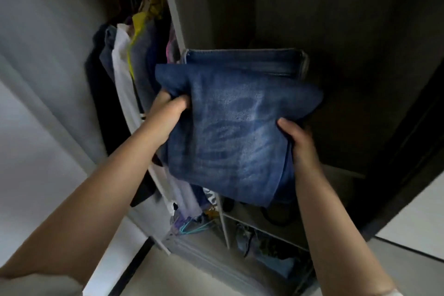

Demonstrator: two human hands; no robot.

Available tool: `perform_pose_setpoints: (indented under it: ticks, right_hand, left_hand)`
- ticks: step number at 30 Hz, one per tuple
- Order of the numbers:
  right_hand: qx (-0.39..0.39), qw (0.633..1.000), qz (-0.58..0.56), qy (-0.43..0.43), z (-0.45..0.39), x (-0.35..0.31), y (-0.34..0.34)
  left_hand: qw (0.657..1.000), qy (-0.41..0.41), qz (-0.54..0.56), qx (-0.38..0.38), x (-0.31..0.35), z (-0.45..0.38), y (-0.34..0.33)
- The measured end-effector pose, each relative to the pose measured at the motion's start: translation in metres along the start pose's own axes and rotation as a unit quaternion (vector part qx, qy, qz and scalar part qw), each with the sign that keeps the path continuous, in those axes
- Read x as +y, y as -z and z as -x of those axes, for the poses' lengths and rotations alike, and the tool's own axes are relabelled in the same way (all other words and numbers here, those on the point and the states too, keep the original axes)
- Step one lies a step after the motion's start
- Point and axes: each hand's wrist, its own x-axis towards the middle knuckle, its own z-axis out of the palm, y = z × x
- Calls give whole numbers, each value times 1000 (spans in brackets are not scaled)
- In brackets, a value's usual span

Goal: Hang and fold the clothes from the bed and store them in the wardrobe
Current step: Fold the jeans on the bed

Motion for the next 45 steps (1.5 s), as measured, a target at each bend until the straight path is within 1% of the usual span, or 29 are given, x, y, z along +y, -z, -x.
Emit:
perform_pose_setpoints:
  ticks: [2, 3, 5, 6, 7, 9, 10, 12, 14, 16, 19, 21, 22, 23, 24, 25, 26, 27, 28, 29, 30, 32, 34, 35, 36, 38, 40, 42, 45]
  right_hand:
    - [56, 998, -9, 41, -22, -4, 6]
    - [66, 997, -9, 44, -24, -6, 7]
    - [100, 991, -22, 80, -41, -14, 10]
    - [115, 989, -28, 94, -48, -18, 10]
    - [139, 983, -34, 119, -54, -24, 8]
    - [166, 976, -35, 138, -68, -33, 10]
    - [190, 967, -35, 164, -74, -41, 9]
    - [211, 959, -20, 190, -90, -52, 10]
    - [213, 952, 5, 219, -106, -71, 4]
    - [195, 953, 16, 230, -130, -93, 1]
    - [153, 968, 17, 199, -168, -121, -3]
    - [121, 976, 39, 179, -195, -140, -4]
    - [135, 973, 83, 170, -207, -148, -4]
    - [172, 961, 154, 154, -224, -154, -2]
    - [224, 933, 253, 124, -240, -156, 1]
    - [276, 878, 383, 80, -251, -151, 5]
    - [294, 808, 510, 43, -261, -140, 11]
    - [267, 738, 620, 11, -269, -124, 18]
    - [228, 681, 695, -19, -272, -108, 22]
    - [197, 642, 739, -50, -273, -94, 26]
    - [183, 618, 761, -72, -273, -85, 29]
    - [184, 573, 794, -92, -274, -85, 27]
    - [188, 522, 827, -84, -276, -91, 21]
    - [184, 507, 840, -62, -277, -95, 15]
    - [175, 506, 844, -36, -281, -97, 12]
    - [138, 515, 846, -13, -288, -97, 12]
    - [102, 526, 843, -48, -294, -93, 18]
    - [89, 530, 839, -80, -301, -85, 29]
    - [82, 514, 847, -108, -305, -82, 30]
  left_hand:
    - [999, -24, -37, -26, 7, -34, -23]
    - [997, -37, -64, -22, 7, -39, -31]
    - [994, -54, -78, -48, 14, -68, -56]
    - [995, -47, -69, -56, 15, -76, -65]
    - [994, -45, -52, -82, 16, -91, -77]
    - [994, -44, -38, -90, 16, -104, -90]
    - [992, -54, -25, -112, 21, -115, -102]
    - [990, -63, -12, -123, 26, -130, -114]
    - [990, -65, -8, -128, 42, -150, -125]
    - [989, -64, 13, -132, 63, -173, -135]
    - [991, -38, 37, -127, 85, -209, -148]
    - [994, -17, 7, -107, 92, -234, -157]
    - [995, -14, -16, -99, 91, -245, -161]
    - [995, -15, -53, -87, 87, -257, -167]
    - [991, -14, -113, -75, 79, -263, -171]
    - [978, -16, -196, -71, 64, -265, -175]
    - [955, -29, -284, -79, 46, -263, -178]
    - [927, -45, -360, -99, 24, -259, -182]
    - [896, -64, -419, -130, 3, -254, -185]
    - [868, -82, -464, -157, -16, -249, -189]
    - [842, -101, -501, -171, -27, -248, -190]
    - [805, -150, -546, -178, -33, -252, -192]
    - [763, -193, -584, -196, -27, -257, -194]
    - [749, -202, -594, -212, -24, -260, -197]
    - [743, -197, -596, -233, -23, -263, -199]
    - [748, -162, -585, -267, -26, -268, -201]
    - [751, -123, -583, -285, -30, -274, -199]
    - [731, -104, -604, -299, -34, -280, -201]
    - [703, -81, -628, -323, -37, -282, -205]
